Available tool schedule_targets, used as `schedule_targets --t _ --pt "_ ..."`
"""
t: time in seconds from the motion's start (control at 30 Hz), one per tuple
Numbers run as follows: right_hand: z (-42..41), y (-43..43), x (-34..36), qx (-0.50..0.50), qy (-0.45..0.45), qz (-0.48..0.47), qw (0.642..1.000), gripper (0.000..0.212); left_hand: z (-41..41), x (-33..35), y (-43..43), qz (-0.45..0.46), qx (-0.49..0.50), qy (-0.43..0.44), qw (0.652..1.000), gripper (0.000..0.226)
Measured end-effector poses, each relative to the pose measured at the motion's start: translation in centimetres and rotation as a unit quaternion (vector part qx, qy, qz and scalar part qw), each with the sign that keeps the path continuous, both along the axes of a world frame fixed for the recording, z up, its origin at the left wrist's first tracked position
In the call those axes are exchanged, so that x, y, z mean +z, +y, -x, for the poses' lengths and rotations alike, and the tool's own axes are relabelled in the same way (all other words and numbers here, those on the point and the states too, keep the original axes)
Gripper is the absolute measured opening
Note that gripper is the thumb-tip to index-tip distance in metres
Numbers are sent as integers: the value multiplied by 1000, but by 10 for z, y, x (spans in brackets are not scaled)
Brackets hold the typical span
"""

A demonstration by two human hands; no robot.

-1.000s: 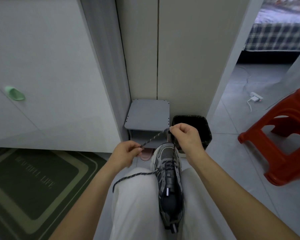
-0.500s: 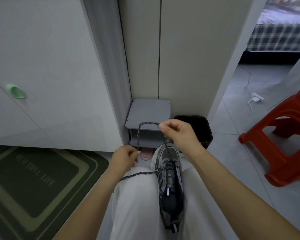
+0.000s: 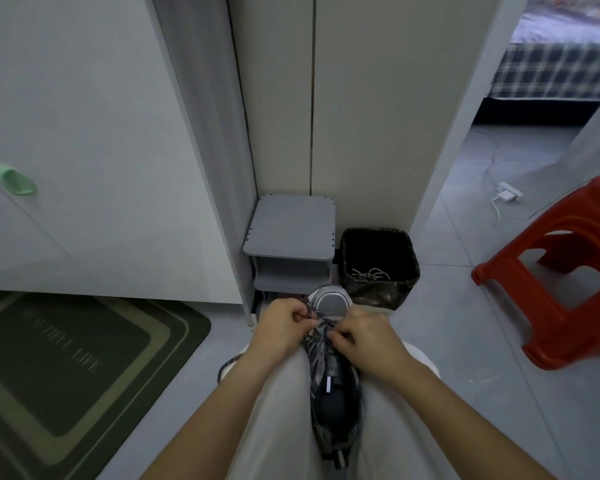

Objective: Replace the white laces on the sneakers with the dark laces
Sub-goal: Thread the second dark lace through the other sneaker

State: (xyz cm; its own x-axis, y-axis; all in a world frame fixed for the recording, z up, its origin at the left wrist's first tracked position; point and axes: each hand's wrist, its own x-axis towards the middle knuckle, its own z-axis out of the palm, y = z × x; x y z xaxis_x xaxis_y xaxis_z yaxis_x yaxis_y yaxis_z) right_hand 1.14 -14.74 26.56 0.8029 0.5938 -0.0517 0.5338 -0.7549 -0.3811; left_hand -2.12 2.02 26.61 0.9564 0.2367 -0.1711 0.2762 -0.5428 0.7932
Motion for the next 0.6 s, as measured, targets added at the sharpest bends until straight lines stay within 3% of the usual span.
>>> schedule_targets --t 0.1,0.3,0.6 --pt "-1 0 -1 7 -5 18 1000 43 -3 -6 -1 -19 3 5 1000 10" --pt "-2 3 -1 -18 2 5 1000 25 -4 -9 -4 -48 19 -2 999 19" --pt "1 13 -6 -63 -5 -4 998 20 -5 -10 -8 -90 16 20 996 32"
